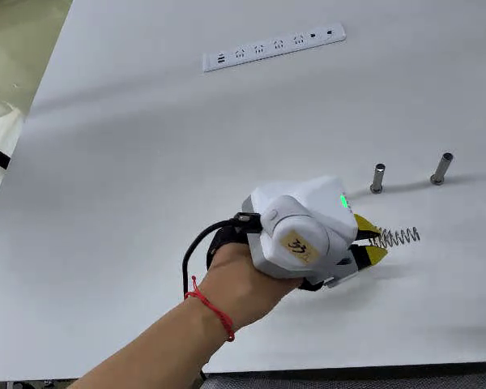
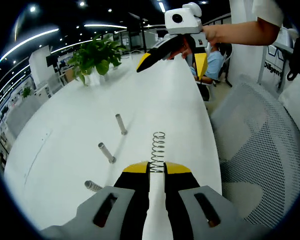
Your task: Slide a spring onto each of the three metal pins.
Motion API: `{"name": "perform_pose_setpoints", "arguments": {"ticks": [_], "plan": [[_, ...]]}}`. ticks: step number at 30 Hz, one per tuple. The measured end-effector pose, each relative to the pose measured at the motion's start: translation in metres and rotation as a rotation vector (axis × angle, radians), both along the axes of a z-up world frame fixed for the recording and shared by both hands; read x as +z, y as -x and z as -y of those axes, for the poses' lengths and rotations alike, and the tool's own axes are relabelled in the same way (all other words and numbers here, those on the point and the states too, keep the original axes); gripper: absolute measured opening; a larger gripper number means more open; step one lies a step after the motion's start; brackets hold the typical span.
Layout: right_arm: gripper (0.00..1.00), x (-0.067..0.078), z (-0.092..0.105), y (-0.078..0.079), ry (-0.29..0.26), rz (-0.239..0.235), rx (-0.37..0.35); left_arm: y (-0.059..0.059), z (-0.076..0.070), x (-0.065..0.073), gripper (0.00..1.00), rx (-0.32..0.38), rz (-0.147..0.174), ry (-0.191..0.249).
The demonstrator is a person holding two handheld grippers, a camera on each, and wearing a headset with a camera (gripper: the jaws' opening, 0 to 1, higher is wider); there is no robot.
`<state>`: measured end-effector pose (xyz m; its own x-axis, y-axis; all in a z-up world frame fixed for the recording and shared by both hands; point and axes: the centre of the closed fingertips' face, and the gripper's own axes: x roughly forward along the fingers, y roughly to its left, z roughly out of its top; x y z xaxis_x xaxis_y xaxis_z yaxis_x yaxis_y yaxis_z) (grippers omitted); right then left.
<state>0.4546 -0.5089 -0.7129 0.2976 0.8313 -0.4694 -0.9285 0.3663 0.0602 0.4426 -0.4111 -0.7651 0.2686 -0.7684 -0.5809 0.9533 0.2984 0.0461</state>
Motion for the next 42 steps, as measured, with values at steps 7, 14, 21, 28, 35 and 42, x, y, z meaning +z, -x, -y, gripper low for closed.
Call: {"name": "perform_pose_setpoints", "arguments": {"ticks": [7,14,21,28,35,42], "plan": [[0.58,0.030,-0.031,0.003,-0.083,-0.006,0.040,-0.002,0.013,0.046,0.07,0.042,0.025,0.143],[0.30,0.050,-0.048,0.009,-0.139,-0.056,0.076,0.000,0.021,0.075,0.07,0.056,0.043,0.238],[0.21,0.056,-0.051,0.013,-0.159,-0.075,0.086,0.002,0.024,0.087,0.07,0.062,0.052,0.284],[0.17,0.058,-0.056,0.019,-0.173,-0.100,0.105,0.006,0.027,0.093,0.07,0.055,0.056,0.309],[0.14,0.062,-0.058,0.020,-0.188,-0.112,0.111,0.008,0.028,0.097,0.07,0.048,0.056,0.332],[0.08,0.065,-0.059,0.020,-0.213,-0.127,0.114,0.008,0.029,0.102,0.07,0.051,0.054,0.354]]}}
